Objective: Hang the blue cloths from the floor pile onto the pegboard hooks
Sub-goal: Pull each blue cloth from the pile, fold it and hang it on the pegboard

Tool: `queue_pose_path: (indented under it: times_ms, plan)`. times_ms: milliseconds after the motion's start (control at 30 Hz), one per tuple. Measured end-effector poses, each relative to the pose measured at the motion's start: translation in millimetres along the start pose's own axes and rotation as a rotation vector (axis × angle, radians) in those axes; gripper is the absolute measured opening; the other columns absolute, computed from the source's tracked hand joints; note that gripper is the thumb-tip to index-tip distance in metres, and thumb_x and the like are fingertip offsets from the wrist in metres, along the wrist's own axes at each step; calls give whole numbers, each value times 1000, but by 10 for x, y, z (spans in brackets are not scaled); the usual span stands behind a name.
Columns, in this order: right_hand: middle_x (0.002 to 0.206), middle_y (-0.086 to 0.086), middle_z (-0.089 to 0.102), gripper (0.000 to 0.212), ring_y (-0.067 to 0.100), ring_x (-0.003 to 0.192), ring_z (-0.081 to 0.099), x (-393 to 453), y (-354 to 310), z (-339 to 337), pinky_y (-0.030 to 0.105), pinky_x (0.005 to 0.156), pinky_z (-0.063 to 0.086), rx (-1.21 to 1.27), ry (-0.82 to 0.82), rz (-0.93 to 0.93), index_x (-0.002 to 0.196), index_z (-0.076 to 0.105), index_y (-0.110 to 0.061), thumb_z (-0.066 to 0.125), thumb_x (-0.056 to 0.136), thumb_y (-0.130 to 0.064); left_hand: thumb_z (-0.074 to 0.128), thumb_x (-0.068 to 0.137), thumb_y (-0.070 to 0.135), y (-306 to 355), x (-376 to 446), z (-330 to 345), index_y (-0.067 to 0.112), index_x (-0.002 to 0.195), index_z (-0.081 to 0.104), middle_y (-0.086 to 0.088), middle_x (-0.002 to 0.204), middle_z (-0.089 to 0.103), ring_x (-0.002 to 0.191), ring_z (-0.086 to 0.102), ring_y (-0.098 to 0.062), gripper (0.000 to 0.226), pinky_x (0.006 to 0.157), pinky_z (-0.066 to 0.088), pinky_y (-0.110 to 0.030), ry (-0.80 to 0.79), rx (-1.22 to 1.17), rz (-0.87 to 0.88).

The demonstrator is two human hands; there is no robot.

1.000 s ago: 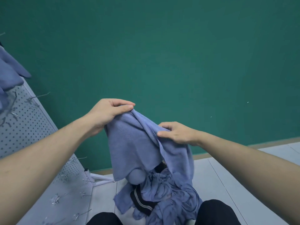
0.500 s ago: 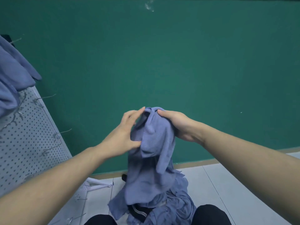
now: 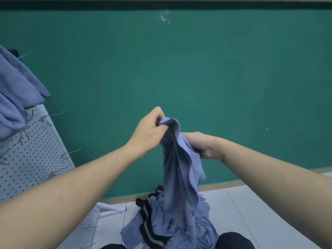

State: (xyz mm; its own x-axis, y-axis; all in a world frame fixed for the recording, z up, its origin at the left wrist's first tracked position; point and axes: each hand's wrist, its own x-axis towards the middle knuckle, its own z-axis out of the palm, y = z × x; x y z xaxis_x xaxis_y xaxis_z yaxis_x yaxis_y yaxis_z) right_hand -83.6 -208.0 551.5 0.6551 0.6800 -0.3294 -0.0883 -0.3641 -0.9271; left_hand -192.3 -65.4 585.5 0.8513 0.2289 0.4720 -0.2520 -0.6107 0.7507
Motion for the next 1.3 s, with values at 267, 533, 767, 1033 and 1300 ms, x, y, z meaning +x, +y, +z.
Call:
queue_pose_path:
  times_ms: [267, 533, 767, 1033, 1300]
  plan:
    - [107, -4, 67, 53, 17, 100, 65, -146, -149, -48, 44, 96, 49, 49, 364, -239, 107, 57, -22, 46, 91, -71, 43, 98, 19, 179, 311, 58, 20, 79, 41, 5, 72, 43, 65, 36, -14, 20, 59, 28, -31, 33, 85, -259]
    - [88, -3, 67, 32, 11, 77, 57, -189, -38, 230, 30, 74, 49, -307, 152, -375, 92, 61, -13, 73, 81, -40, 37, 92, 22, 274, 313, -30, 20, 87, 51, -4, 89, 56, 82, 51, -21, 15, 76, 40, -35, 89, -164, -451]
    - [86, -4, 66, 13, 12, 79, 56, -159, -57, 57, 28, 74, 45, -238, 343, -379, 87, 61, -19, 54, 97, -24, 52, 59, 26, 317, 280, -466, 31, 87, 66, 7, 81, 64, 82, 55, -18, 33, 75, 41, -33, -72, -115, -431]
    - [69, -4, 56, 44, 13, 63, 46, -234, -128, -268, 28, 62, 39, -562, 430, -460, 74, 58, -11, 67, 90, -51, 73, 89, 30, 184, 207, -728, 26, 94, 81, 12, 97, 77, 94, 68, -10, 9, 91, 50, -26, -49, -87, -306]
    - [67, -4, 51, 22, 16, 65, 44, -370, -157, -522, 29, 58, 36, -690, 386, -399, 73, 54, -13, 69, 86, -23, 51, 92, 9, 56, 264, -718, 22, 69, 40, 4, 64, 43, 63, 38, -17, 29, 60, 31, -32, 177, -228, -432]
